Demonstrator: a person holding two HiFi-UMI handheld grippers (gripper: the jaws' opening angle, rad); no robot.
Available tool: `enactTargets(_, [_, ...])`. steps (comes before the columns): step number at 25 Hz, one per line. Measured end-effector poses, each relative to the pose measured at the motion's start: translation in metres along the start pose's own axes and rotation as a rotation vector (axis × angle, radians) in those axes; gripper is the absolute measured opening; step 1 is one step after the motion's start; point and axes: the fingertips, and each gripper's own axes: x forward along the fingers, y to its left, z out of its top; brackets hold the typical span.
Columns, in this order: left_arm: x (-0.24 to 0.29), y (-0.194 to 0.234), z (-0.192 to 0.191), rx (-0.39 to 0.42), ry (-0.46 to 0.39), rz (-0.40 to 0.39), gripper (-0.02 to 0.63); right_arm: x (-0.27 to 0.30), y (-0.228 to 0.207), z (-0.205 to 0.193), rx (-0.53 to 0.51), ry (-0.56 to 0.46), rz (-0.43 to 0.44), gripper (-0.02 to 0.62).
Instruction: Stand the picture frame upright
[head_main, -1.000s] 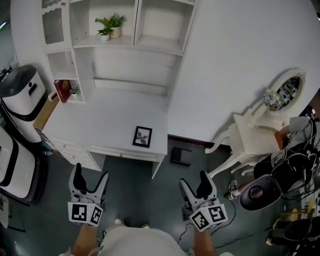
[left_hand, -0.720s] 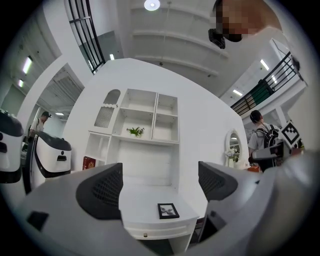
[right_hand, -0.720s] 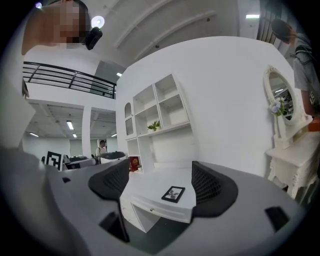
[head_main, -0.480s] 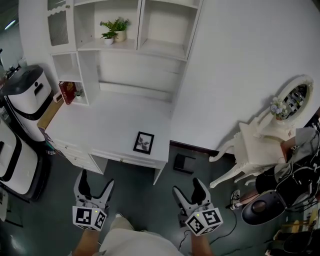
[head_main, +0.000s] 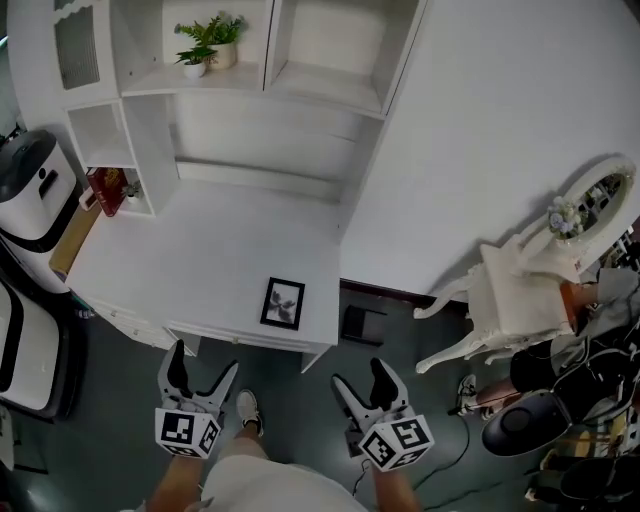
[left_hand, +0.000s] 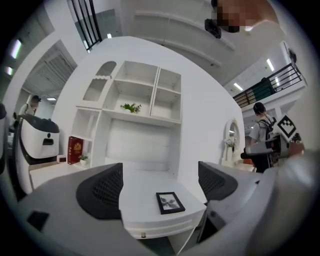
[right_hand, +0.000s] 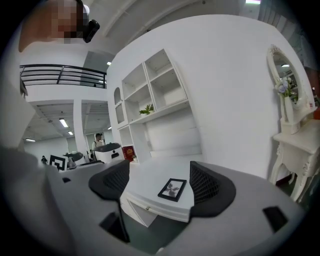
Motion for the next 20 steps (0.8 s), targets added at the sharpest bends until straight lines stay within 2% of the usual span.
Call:
enactTargets(9, [0.147, 0.063, -0.033, -0.038, 0.12, -0.167, 0.454, 0.141, -0.02, 0.005, 0.03, 0.107, -0.09, 0.379])
enactTargets(15, [0.202, 0.063, -0.061, -0.061, 0.208, -0.256, 0.454, 0.182, -0.039, -0.02, 0.083, 0.197, -0.141, 0.379])
enactTargets(17, [0.212, 0.059, -0.079, -0.073, 0.281, -0.279, 0.454, 0.19, -0.047, -0.029, 0.104, 0.234, -0.151, 0.379])
enactTargets(20, [0.225, 0.048, -0.118, -0.066, 0.441, -0.298, 0.442, 0.198, -0.063, -0.044, 0.138, 0.294, -0.148, 0.368])
